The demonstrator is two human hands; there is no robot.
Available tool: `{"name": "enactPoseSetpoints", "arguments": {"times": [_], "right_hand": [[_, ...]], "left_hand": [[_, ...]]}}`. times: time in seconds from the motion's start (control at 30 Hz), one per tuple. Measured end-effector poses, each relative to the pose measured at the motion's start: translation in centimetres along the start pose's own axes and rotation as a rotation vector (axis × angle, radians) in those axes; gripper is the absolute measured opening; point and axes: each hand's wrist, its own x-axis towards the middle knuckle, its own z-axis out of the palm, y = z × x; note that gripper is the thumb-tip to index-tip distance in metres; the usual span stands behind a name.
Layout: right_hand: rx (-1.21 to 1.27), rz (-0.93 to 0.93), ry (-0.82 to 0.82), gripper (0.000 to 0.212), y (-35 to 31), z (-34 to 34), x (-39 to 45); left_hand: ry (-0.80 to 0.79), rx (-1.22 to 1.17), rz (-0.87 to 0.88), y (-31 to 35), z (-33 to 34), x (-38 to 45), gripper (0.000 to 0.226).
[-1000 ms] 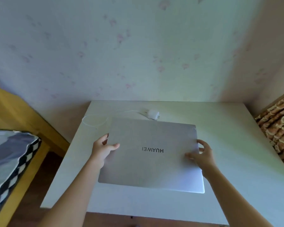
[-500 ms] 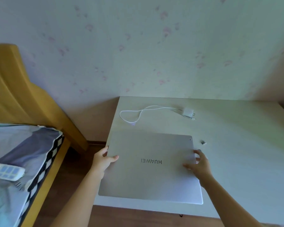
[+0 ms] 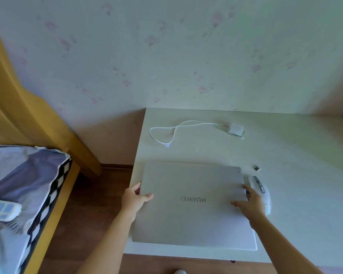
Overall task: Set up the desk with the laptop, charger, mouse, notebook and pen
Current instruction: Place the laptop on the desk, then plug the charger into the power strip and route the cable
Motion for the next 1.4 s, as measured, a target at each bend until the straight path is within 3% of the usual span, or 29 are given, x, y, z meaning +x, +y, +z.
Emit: {"name": "enactPoseSetpoints", "arguments": {"times": [0.1, 0.23, 0.47, 0.63, 0.73, 0.87, 1.07, 1.2, 1.4], "right_hand": [[-0.027, 0.019, 0.023, 0.073, -0.2, -0.1, 0.4], [-0.099, 0.021, 0.056, 0.07, -0.4, -0.1, 0.6], [-0.258, 0.001, 0.05, 0.07, -1.3, 0.1, 1.0], [-0.277, -0.031, 0.047, 0.064, -2.2, 0.7, 1.4], [-0.265, -0.087, 0.042, 0.058, -3.1, 0.5, 2.6], [-0.187, -0.135, 0.033, 0.042, -5.3, -1.0, 5.1], [-0.246, -0.286, 0.017, 0.039, -10.3, -2.6, 11.1], [-0.367, -0.383, 0.014, 0.046, -12.6, -2.7, 16.3], [-0.711, -0.445, -0.067, 0.064, -15.4, -1.7, 22.2]], "left_hand": [[0.03, 0.002, -0.001, -0.3, 0.3, 0.1, 0.058], [0.051, 0.019, 0.045, -0.6, 0.6, -0.1, 0.042], [0.147, 0.251, 0.161, -0.1, 1.0, 0.8, 0.028], [0.197, 0.467, 0.13, 1.9, 3.5, 1.9, 0.079], [0.233, 0.623, 0.24, 3.8, 5.4, 2.5, 0.086], [0.1, 0.69, 0.429, 6.9, 9.0, 3.6, 0.086], [-0.12, 0.793, 0.601, 11.4, 14.4, 5.7, 0.095], [-0.313, 0.939, 0.623, 12.3, 16.7, 7.6, 0.111], [-0.364, 1.046, 0.597, 12.6, 16.9, 10.2, 0.126]]}}
